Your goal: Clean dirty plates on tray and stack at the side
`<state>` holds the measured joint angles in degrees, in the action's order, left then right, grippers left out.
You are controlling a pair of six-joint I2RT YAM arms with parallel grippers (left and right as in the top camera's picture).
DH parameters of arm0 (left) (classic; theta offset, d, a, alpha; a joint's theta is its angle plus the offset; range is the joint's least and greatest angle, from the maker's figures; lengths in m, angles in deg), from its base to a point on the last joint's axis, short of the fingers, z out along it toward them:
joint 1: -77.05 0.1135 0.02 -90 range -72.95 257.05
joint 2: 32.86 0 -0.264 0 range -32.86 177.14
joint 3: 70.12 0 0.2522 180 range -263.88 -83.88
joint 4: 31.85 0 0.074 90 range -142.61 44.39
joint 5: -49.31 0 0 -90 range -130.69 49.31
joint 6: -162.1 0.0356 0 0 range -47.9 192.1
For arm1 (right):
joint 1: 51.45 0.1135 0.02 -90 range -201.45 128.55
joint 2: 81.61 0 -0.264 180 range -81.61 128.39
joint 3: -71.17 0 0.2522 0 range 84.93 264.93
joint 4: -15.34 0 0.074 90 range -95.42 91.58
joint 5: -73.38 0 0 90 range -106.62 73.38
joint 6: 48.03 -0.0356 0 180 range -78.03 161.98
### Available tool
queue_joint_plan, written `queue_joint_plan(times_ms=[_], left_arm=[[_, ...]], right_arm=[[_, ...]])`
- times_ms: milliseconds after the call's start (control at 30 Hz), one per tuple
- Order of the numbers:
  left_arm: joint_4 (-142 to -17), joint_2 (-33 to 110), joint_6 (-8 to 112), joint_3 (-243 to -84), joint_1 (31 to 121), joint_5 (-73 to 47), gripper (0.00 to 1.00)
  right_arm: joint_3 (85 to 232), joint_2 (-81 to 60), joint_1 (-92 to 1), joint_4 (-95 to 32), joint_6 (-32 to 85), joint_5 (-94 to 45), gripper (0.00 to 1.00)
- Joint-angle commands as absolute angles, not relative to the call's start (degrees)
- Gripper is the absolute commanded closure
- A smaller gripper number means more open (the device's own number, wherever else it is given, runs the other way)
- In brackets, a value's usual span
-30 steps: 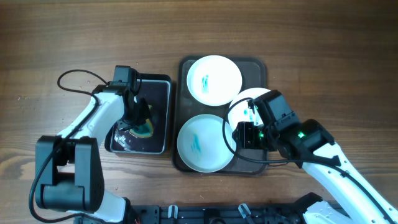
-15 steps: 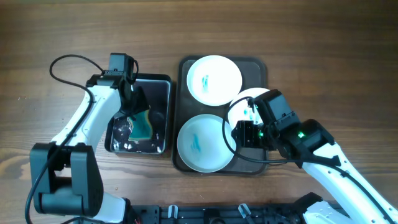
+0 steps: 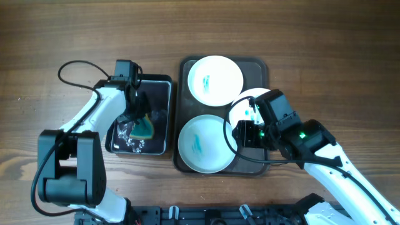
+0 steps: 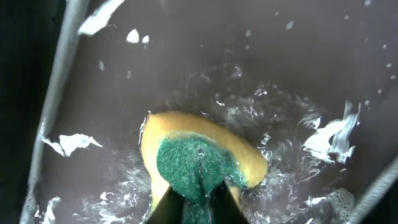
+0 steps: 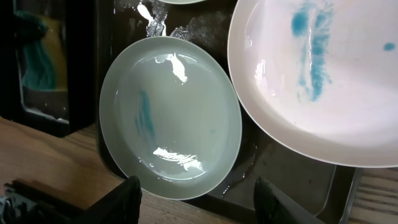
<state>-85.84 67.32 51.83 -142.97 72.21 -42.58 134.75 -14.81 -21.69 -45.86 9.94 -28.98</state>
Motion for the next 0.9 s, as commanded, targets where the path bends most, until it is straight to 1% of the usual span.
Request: queue_joint_plan(times_ms=[0,33,67,100,200,300,333,500,633,667,767,867], left_arm=[[-87.0,68.0,52.0,-147.8,72.3,-43.1,0.56],[-87.0,68.0,52.0,-147.8,72.3,-43.1,0.44],[-87.5,68.0,52.0,-147.8,72.3,-43.1,0.40],[-88.2,68.0,52.0,-147.8,72.3,-42.8,0.40],[-91.8,68.0,52.0,-147.8,72.3,-39.6,0.45],[-96.0,68.0,52.0,-147.8,72.3,-37.2,0.55],[-97.1,68.0,52.0,-147.8,72.3,-37.3,0.56],[-96.3,68.0,52.0,-145.3,72.3,-40.0,0.57],[-89.9,68.2,52.0,-140.9,72.3,-41.8,0.59],[-87.8,68.2,52.0,-139.8,72.3,-41.9,0.60],[-81.9,68.2,51.9,-137.7,72.3,-41.3,0.71],[-80.7,68.2,51.8,-137.7,72.3,-40.5,0.96]], right_arm=[[134.3,-14.4,-21.4,-45.5,8.8,-28.2,0.42],[134.3,-14.4,-21.4,-45.5,8.8,-28.2,0.41],[134.4,-14.4,-21.4,-45.6,8.8,-28.2,0.42],[134.3,-14.4,-21.4,-45.6,8.8,-28.2,0.41],[134.3,-14.4,-21.4,-45.6,8.8,-28.2,0.41],[134.4,-14.4,-21.4,-45.6,8.8,-28.2,0.41],[134.4,-14.4,-21.4,-45.6,8.8,-28.2,0.37],[134.3,-14.4,-21.4,-46.0,8.8,-28.2,0.34],[134.3,-14.4,-21.4,-46.5,8.8,-28.2,0.34],[134.3,-14.4,-21.4,-46.5,8.8,-28.2,0.34],[134.3,-14.4,-21.4,-46.5,8.8,-28.2,0.34],[134.3,-14.1,-21.4,-46.5,7.0,-27.9,0.34]])
